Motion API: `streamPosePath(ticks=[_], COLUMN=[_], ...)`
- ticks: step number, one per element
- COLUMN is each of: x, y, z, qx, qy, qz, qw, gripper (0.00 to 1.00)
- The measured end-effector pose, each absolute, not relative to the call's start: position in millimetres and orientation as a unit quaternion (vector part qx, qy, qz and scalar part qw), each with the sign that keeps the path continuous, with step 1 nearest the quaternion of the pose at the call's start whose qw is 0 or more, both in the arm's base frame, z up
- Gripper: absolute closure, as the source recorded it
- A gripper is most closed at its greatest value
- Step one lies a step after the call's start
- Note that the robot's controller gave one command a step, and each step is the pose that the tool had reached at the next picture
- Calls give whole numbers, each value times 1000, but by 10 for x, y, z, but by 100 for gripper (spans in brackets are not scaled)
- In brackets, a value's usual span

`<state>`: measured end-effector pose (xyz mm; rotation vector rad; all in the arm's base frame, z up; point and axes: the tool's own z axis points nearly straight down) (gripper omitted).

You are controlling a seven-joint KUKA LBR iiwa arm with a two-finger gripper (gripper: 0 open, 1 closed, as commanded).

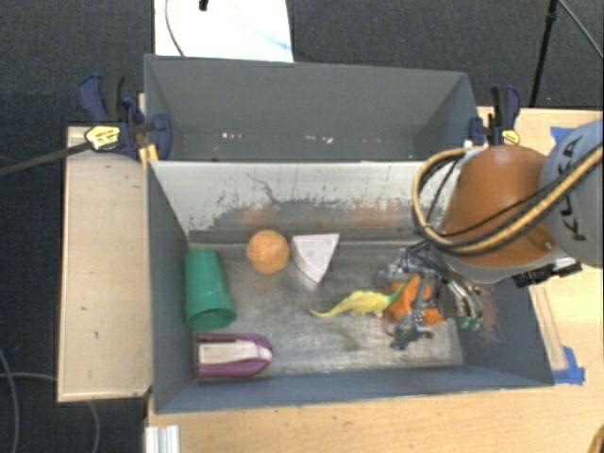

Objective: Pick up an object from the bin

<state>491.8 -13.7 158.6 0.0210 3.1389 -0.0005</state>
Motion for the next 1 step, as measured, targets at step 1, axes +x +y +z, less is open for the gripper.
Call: streamPosePath(ticks=[1], x=[4918], y=[-137], z=[1586], qx=[7], qy=[1000], qz=[0], qw=[1], gripper=[0])
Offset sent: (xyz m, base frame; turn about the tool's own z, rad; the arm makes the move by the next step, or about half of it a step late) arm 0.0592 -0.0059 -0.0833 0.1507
